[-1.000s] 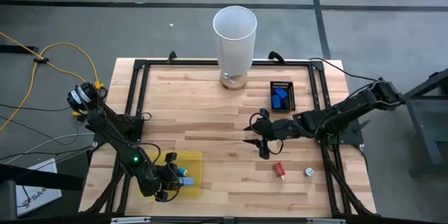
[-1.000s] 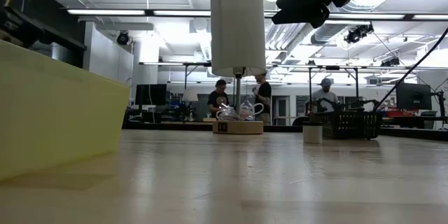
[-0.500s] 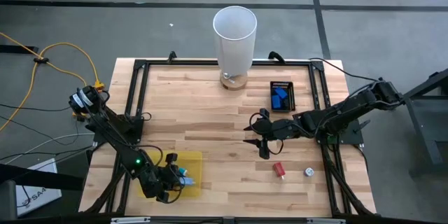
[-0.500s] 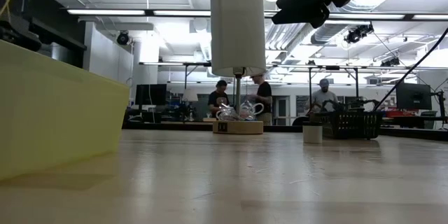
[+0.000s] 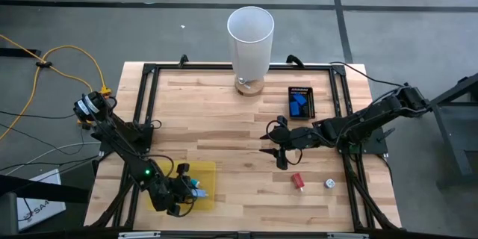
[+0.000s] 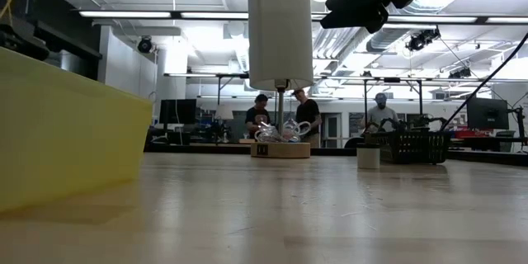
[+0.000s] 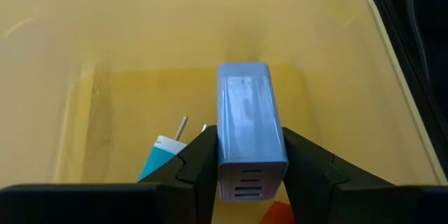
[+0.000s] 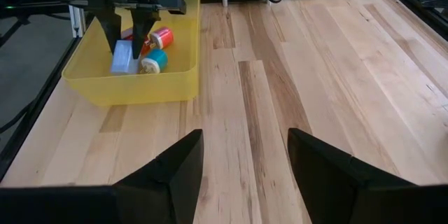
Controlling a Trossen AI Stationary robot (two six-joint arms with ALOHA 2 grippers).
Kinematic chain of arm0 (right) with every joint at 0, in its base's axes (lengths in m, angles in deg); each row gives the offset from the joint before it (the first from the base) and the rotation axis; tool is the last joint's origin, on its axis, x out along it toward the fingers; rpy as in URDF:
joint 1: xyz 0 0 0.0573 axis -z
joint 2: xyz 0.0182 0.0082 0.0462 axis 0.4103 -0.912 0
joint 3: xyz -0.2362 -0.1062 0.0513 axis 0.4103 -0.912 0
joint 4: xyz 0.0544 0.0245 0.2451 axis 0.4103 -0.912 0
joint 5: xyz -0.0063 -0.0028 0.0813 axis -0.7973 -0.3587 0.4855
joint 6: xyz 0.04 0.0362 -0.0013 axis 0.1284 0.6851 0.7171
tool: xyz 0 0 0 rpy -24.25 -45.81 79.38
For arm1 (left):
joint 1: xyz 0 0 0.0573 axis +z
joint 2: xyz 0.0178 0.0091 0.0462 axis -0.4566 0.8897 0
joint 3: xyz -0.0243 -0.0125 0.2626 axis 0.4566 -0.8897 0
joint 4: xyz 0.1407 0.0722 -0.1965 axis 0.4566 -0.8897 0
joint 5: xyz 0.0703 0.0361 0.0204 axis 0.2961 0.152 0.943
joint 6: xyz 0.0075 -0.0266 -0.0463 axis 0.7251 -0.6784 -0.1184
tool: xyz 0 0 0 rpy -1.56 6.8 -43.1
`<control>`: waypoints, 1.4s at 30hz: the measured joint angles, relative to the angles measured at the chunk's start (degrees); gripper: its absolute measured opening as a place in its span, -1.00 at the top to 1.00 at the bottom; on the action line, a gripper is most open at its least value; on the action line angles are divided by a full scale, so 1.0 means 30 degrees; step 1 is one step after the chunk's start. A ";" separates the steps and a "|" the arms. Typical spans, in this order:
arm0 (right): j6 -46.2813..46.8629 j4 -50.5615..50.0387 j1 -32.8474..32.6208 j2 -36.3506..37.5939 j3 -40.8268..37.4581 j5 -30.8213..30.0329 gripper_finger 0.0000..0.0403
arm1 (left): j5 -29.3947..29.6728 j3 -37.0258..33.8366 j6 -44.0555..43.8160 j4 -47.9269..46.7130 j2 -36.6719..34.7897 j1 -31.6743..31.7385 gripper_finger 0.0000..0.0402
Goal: Pick & Place Office items
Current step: Put the light blue charger adapter into the yellow bin, then put the red charger adapter into the yellow bin
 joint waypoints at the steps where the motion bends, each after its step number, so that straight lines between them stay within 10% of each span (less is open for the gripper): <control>1: 0.0000 0.0007 0.0000 -0.0004 0.0000 0.0000 0.03 | -0.0002 0.0000 -0.0253 0.0000 0.0000 0.0087 0.37; 42: 0.0051 -0.0193 0.0000 -0.0004 0.0000 0.0007 0.03 | -0.0796 0.0015 -0.0764 -0.0022 -0.0007 0.0840 0.01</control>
